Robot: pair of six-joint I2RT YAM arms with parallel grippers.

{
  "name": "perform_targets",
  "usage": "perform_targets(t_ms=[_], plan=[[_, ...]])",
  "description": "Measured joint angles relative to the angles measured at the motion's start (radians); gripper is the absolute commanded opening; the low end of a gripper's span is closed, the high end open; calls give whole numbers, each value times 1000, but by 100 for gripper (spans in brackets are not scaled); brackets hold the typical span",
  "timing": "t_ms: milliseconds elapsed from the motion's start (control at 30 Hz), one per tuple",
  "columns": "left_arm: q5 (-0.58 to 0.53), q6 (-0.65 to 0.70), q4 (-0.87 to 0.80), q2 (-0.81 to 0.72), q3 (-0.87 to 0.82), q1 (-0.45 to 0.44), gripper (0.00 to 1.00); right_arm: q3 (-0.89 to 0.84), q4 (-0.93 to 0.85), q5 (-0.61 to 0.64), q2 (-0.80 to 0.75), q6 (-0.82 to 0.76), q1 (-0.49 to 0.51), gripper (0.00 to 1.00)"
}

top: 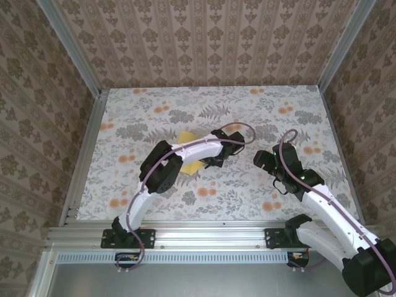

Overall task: Fold a paper plane with a square sheet of paper (pick it up from the middle)
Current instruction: Turn over the paper at the center of the table.

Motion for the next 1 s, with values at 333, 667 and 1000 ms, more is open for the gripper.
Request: perform_targets(t_ms=[333, 667, 1000], plan=[[134, 6, 54, -9, 0, -2, 41, -8, -15, -2, -7, 18, -11, 86], [399, 42, 209, -355, -103, 13, 62, -9, 22, -159, -2, 9, -15, 87], [556, -15, 431, -738, -534, 237, 80, -11, 278, -452, 232, 41, 63, 89]])
